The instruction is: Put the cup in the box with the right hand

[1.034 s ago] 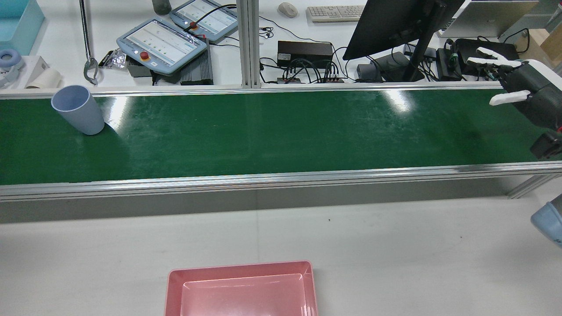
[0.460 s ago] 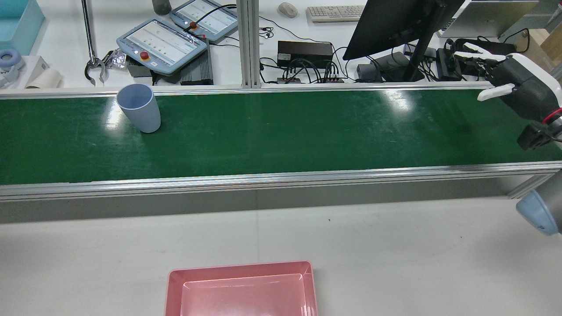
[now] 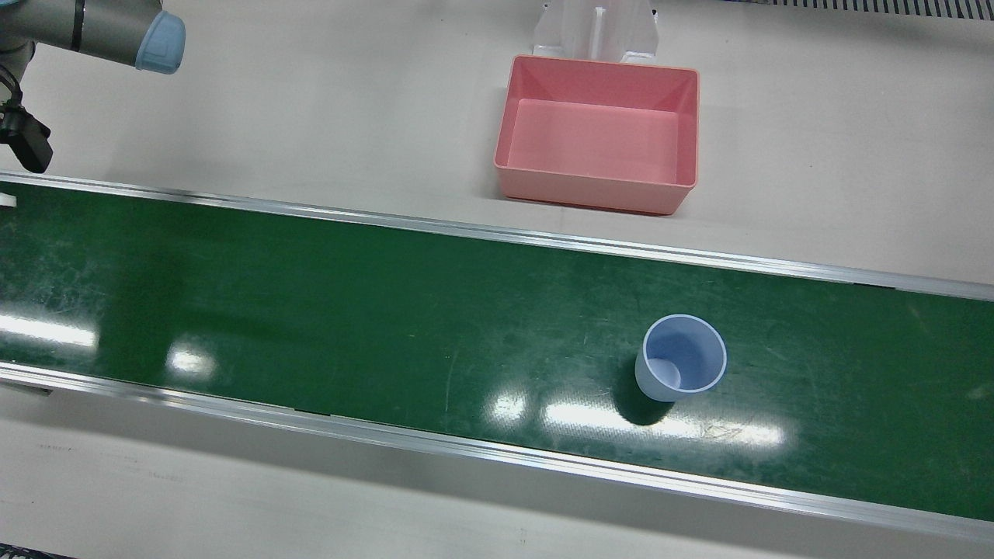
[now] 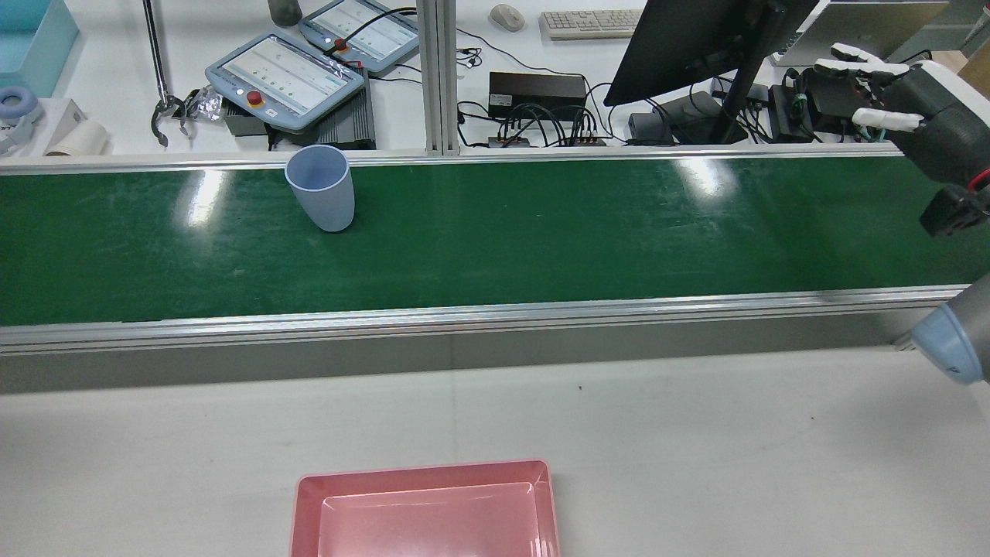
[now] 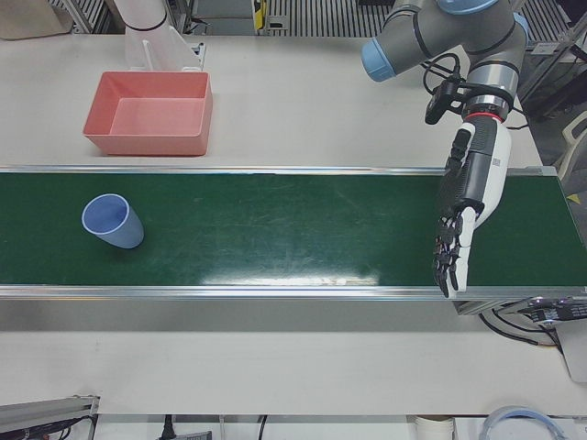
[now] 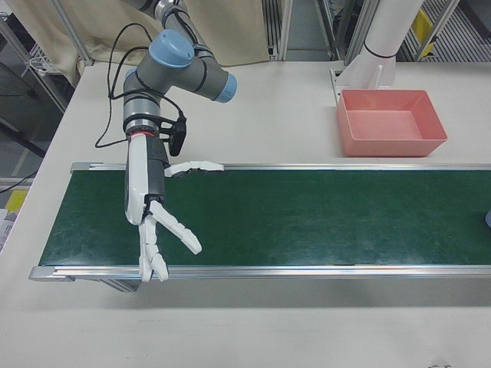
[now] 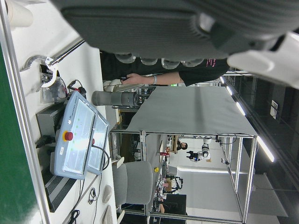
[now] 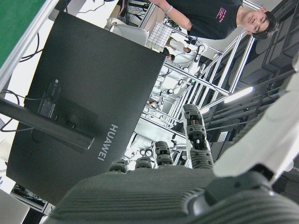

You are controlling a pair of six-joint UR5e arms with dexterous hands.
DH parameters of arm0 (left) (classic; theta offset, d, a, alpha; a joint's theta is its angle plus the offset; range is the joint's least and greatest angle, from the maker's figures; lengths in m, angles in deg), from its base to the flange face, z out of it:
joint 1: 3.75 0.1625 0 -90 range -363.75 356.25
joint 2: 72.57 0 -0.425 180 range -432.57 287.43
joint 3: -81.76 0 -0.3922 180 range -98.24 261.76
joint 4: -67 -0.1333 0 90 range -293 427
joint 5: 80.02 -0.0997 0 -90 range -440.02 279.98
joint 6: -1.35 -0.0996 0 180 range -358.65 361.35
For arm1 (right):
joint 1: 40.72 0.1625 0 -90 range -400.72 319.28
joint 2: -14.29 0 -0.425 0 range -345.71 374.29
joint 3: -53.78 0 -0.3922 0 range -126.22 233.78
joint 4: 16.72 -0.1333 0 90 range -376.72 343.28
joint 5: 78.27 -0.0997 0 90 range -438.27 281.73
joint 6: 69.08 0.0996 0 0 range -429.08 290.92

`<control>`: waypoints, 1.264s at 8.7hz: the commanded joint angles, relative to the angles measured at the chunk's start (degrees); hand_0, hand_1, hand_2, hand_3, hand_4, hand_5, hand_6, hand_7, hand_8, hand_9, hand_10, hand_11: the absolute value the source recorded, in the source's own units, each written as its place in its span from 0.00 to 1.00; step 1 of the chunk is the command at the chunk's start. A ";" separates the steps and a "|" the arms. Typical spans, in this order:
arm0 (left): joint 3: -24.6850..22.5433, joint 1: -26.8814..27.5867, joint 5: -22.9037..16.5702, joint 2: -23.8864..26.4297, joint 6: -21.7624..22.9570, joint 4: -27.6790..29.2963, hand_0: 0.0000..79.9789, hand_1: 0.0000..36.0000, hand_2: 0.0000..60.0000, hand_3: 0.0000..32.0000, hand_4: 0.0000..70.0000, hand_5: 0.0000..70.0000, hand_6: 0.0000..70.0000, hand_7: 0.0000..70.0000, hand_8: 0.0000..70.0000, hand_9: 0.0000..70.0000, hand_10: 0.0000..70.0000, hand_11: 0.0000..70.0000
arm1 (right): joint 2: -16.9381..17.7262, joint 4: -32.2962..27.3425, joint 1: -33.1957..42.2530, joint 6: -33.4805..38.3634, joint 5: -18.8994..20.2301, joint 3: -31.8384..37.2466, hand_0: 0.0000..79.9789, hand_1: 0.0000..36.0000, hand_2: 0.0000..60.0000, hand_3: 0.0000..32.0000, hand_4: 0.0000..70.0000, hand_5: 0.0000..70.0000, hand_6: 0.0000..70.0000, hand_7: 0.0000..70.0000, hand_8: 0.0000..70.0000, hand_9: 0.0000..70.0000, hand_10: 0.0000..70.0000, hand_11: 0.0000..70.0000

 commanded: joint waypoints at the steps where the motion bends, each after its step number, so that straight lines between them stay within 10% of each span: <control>1: 0.17 0.00 0.07 0.03 0.00 0.18 0.00 0.00 0.00 0.00 0.00 0.00 0.00 0.00 0.00 0.00 0.00 0.00 | 1.47 0.38 2.70 0.50 0.51 -0.83 0.46 0.11 0.12 0.00 0.22 0.02 0.05 0.21 0.00 0.06 0.02 0.03; 2: 0.17 0.08 -0.02 0.03 0.00 0.09 0.00 0.00 0.00 0.00 0.00 0.00 0.00 0.00 0.00 0.00 0.00 0.00 | 1.73 0.38 2.78 0.85 0.33 -1.10 0.51 0.06 0.01 0.00 0.25 0.02 0.05 0.21 0.00 0.06 0.02 0.03; 4: 0.52 0.08 0.07 0.12 0.00 0.18 0.00 0.00 0.00 0.00 0.00 0.00 0.00 0.00 0.00 0.00 0.00 0.00 | 1.83 0.30 2.00 0.76 0.33 0.12 0.40 0.16 0.29 0.00 0.19 0.02 0.05 0.21 0.00 0.06 0.02 0.04; 5: 0.43 0.08 0.07 0.12 0.00 0.18 0.00 0.00 0.00 0.00 0.00 0.00 0.00 0.00 0.00 0.00 0.00 0.00 | 1.48 0.30 1.56 0.76 0.33 0.56 0.51 0.08 0.05 0.00 0.25 0.02 0.05 0.20 0.00 0.06 0.02 0.04; 11: 0.17 0.00 0.07 0.03 0.00 0.09 0.00 0.00 0.00 0.00 0.00 0.00 0.00 0.00 0.00 0.00 0.00 0.00 | 1.65 0.38 -0.11 0.76 0.51 -0.84 0.57 0.29 0.16 0.03 0.12 0.05 0.04 0.19 0.00 0.06 0.01 0.04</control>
